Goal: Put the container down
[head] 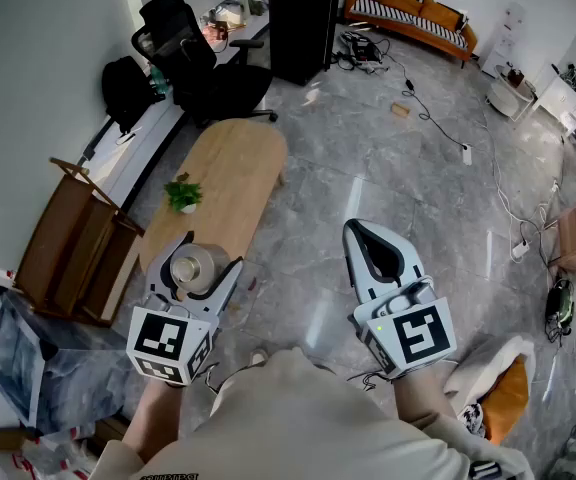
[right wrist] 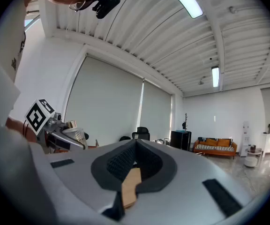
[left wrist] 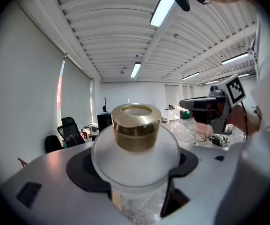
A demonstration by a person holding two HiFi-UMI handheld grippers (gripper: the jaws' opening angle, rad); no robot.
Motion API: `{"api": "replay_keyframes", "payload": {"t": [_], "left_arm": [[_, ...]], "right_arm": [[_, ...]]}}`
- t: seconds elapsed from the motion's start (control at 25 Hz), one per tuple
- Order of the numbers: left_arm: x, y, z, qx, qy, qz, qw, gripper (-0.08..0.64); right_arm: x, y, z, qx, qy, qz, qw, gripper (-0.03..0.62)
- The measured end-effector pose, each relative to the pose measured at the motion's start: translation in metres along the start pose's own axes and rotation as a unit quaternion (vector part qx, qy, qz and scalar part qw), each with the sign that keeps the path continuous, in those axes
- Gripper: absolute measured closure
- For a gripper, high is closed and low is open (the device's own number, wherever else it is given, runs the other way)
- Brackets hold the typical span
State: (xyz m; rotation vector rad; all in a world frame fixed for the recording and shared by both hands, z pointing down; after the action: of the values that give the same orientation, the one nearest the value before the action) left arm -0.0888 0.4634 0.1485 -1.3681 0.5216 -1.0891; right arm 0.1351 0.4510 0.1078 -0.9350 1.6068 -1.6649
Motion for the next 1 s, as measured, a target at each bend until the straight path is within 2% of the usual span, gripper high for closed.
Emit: {"api": "replay_keyframes", "payload": {"t": [0.52, 0.76, 1.0], "left_arm": [[0.013, 0.005, 0.030, -0.003, -0.004, 0.003, 1.0000, 0.229], [0.022, 0.005, 0.043, -0.009, 0.011, -0.001, 0.9999, 0.229], [0.038, 0.010, 0.047, -0.006, 0.005, 0.004, 1.0000, 0.229]], "right_arm": [[-0.017, -0.019, 0.027, 0.011, -0.001, -0.016, 1.000, 0.595], [-0.024, -0.027, 0.040, 0.010, 0.005, -0.012, 1.000, 0.595], [-0.021, -0.042, 0.052, 0.021, -0.001, -0.026, 0.999, 0.595]]}}
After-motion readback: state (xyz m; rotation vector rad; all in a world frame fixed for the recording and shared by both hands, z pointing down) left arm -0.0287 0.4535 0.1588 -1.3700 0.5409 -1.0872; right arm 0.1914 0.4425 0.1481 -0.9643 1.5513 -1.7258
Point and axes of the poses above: the fingertips, and each gripper's own axes: x forward along the fingers, z to its right, y out of its top, the point moved 5 cm from there along -x, backward along the fingers, and after that the axes turned 7 degrees about x, right-handed, at the moved point
